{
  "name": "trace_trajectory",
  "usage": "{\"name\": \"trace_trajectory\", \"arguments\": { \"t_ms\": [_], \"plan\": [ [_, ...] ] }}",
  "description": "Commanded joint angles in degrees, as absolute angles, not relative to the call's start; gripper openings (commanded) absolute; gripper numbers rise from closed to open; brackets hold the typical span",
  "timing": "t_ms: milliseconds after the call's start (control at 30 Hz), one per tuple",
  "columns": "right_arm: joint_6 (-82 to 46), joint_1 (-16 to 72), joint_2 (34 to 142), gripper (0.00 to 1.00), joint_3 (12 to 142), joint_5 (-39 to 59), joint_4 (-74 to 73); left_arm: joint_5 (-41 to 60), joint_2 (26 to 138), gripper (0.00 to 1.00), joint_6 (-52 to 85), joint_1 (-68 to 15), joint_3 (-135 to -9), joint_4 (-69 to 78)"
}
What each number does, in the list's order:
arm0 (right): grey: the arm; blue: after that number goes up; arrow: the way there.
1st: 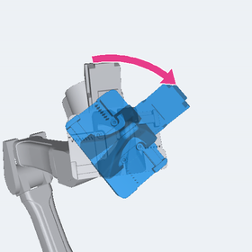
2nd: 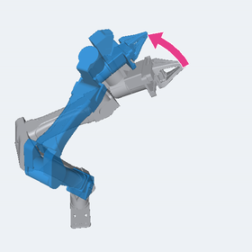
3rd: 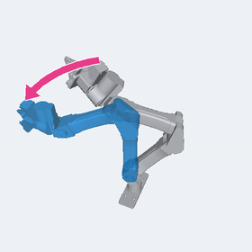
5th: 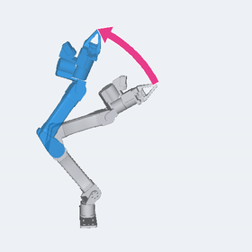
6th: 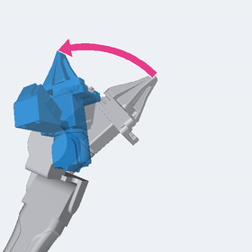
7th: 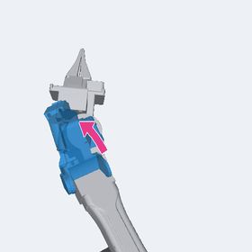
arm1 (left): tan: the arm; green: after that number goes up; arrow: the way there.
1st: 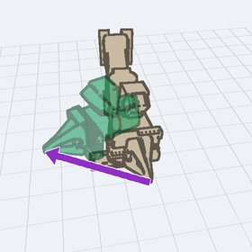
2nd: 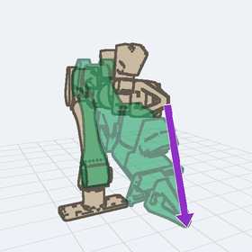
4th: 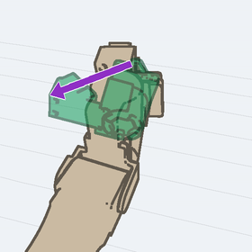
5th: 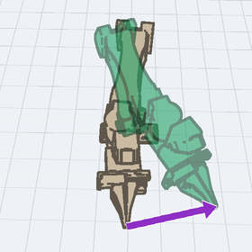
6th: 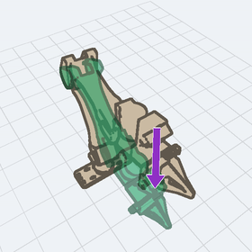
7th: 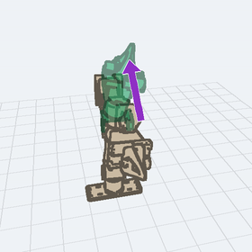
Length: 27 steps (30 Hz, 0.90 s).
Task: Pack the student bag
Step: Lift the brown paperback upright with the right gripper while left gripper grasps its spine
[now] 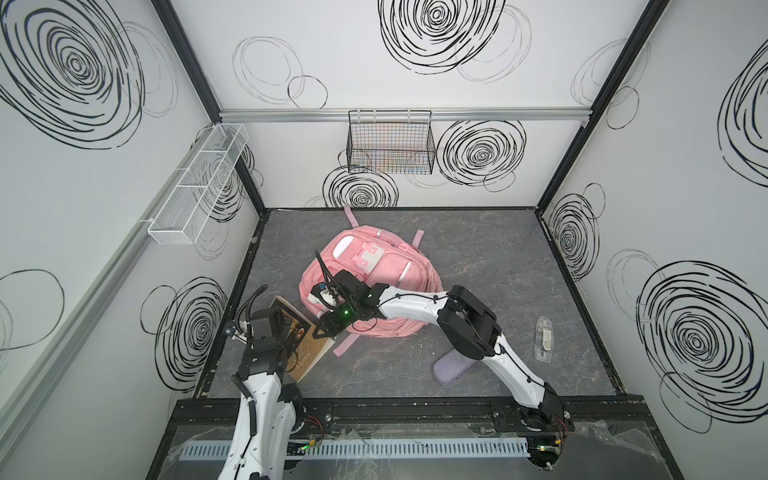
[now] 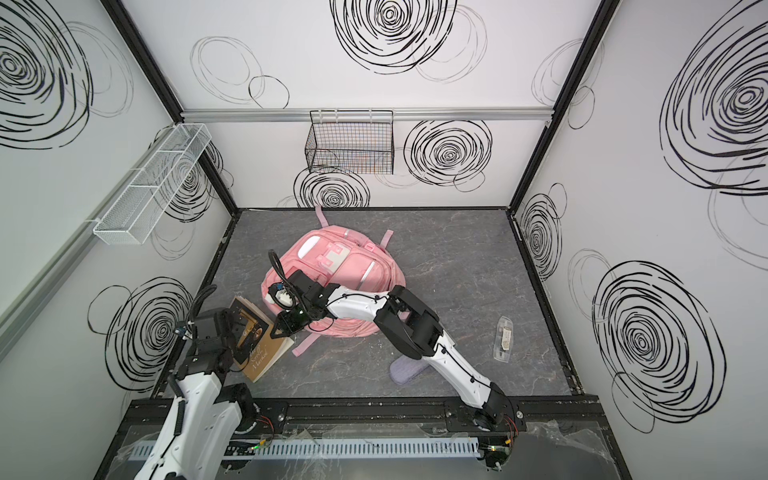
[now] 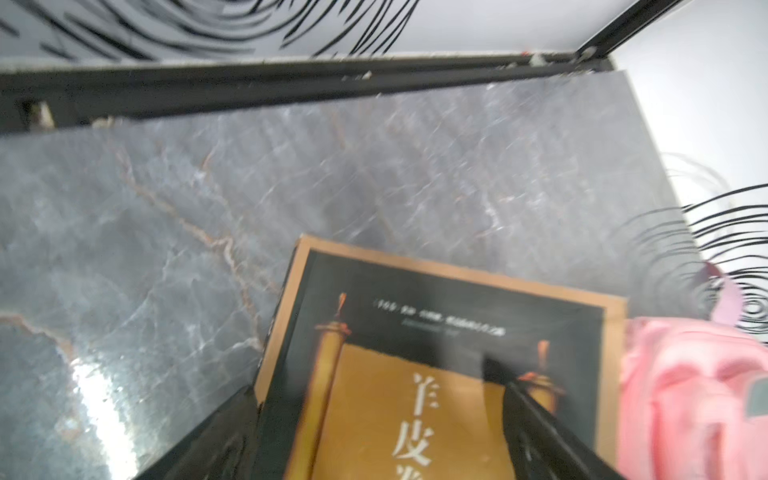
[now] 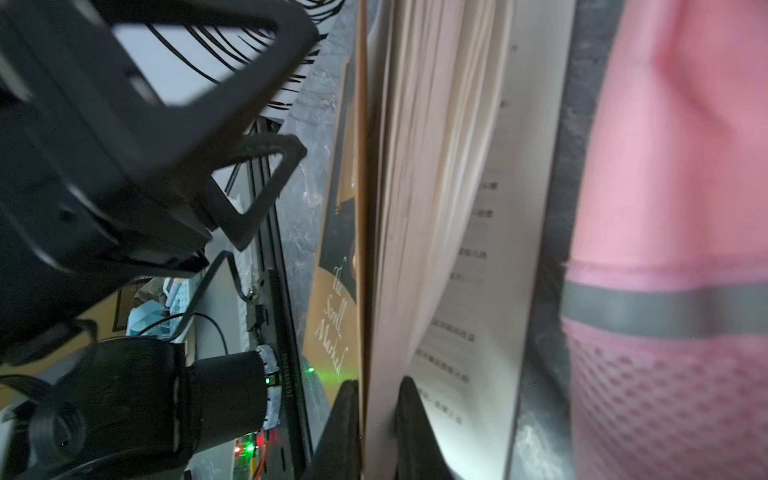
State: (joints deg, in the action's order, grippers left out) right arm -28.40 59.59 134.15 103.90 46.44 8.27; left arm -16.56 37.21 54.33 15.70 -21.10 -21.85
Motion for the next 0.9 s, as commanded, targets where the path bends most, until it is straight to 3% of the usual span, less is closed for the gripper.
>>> {"name": "trace_trajectory", "arguments": {
  "t_ms": [0, 167, 300, 600, 867],
  "plan": [
    [-30.6, 59.3, 125.1, 0.00, 103.9, 46.3, 1.1, -18.5, 37.5, 0.94, 49.2, 16.3, -30.2, -20.9],
    [-32.3, 58.9, 119.2, 0.00, 101.4, 45.9, -2.8, -8.5, 41.9, 0.99, 34.9, 16.4, -39.7, -10.7],
    [-33.4, 57.2, 113.7, 0.00, 97.6, 44.3, -4.4, -2.0, 46.8, 0.99, 25.3, 14.8, -49.8, -12.3],
    [-37.9, 49.7, 100.6, 0.00, 86.8, 44.3, -11.4, 5.3, 48.2, 0.96, 25.1, 9.8, -62.4, -14.5],
    [-39.3, 42.0, 86.5, 0.00, 76.0, 40.0, -16.4, 16.4, 48.8, 0.99, 26.2, 4.6, -60.8, -14.2]
  ]
}}
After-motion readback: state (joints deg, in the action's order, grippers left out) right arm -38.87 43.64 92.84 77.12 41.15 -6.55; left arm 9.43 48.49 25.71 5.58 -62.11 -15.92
